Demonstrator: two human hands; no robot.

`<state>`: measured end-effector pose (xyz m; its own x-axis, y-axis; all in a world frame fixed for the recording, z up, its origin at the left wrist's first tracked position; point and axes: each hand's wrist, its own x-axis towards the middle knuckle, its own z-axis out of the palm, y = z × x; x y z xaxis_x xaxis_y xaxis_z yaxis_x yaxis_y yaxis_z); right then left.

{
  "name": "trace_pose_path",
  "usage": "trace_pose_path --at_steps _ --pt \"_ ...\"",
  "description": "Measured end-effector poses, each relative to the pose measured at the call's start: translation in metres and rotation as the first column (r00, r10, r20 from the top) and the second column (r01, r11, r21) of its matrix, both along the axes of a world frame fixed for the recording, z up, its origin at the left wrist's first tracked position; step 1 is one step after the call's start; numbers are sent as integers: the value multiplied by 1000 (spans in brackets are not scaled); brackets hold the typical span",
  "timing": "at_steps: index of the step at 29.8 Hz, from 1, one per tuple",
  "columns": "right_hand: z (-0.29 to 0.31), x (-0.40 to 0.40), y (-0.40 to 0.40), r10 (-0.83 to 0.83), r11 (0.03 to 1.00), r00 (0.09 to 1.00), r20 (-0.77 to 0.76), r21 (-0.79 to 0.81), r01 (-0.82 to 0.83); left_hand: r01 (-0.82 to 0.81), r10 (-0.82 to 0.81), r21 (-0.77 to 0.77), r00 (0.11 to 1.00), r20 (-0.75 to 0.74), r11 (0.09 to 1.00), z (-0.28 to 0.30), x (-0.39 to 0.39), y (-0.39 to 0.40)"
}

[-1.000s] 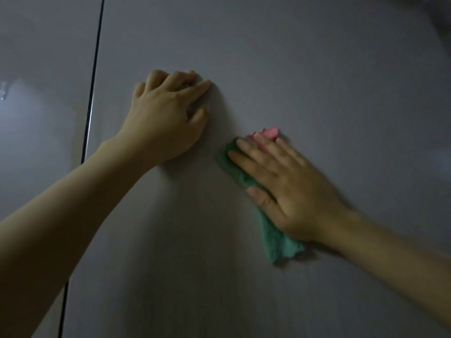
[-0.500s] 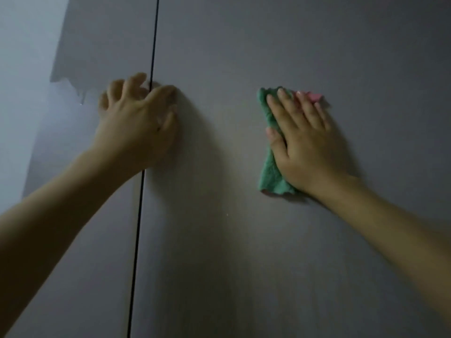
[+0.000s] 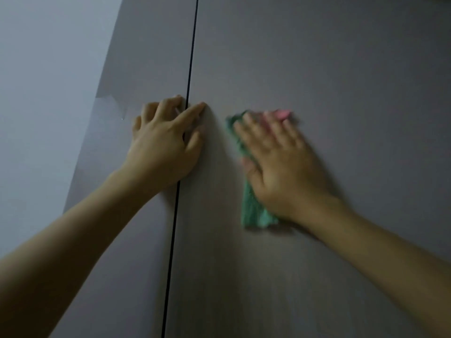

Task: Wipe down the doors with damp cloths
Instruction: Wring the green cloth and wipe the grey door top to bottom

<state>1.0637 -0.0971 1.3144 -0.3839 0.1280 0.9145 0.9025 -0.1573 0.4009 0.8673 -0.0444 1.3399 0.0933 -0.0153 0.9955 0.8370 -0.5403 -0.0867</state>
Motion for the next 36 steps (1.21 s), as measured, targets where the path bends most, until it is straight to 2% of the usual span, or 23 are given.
trace_pose_path --at_steps 2,4,5,8,9,10,14,16,20,21,23,26,28,31,33,34,36 --pt "-17 2 0 21 995 981 192 -97 -2 34 -34 -7 999 -1 999 -1 -6 -3" --pt "-9 10 -4 5 992 965 263 -120 27 81 -81 -8 997 -14 997 -5 -15 -7" --pt "1 10 -4 -1 995 975 223 -97 23 90 -91 -5 995 -30 996 -10 -20 -9" --pt "28 -10 1 -11 1000 996 -88 3 11 102 -102 4 995 -23 995 -32 -37 -9" --pt "28 -21 5 -9 1000 990 -141 15 11 102 -102 10 995 20 995 -39 -43 -8" --pt "22 -32 8 -12 1000 991 -130 5 13 93 -95 18 992 79 995 -47 -50 -7" --pt "-14 -44 12 59 995 981 184 -87 -44 26 -18 -22 957 290 999 -70 -83 2" --pt "0 -42 12 38 996 974 225 -87 -19 46 -2 -112 933 360 993 -80 -98 9" --pt "42 -72 24 42 999 997 -68 10 -42 141 -21 -255 906 422 957 -96 -108 26" --pt "40 -84 27 50 999 995 -84 11 -49 199 -59 -282 898 437 938 -98 -107 29" --pt "18 -98 32 59 997 996 67 -48 -56 331 -152 -314 864 479 890 -102 -105 33" --pt "-6 -90 31 86 984 935 344 -179 -25 434 -214 -332 820 531 838 -106 -102 36" --pt "12 -86 30 67 988 937 343 -156 -14 485 -255 -316 791 556 816 -108 -101 38" --pt "57 -112 38 45 997 994 97 -62 -39 505 -274 -276 763 585 818 -109 -101 40" --pt "71 -145 46 56 997 998 38 -64 -54 510 -276 -261 750 600 819 -109 -101 40" --pt "67 -159 48 58 995 995 82 -87 -51 515 -277 -260 746 606 817 -109 -102 41" --pt "42 -166 52 62 990 958 278 -138 -23 514 -277 -257 744 609 818 -109 -103 40"
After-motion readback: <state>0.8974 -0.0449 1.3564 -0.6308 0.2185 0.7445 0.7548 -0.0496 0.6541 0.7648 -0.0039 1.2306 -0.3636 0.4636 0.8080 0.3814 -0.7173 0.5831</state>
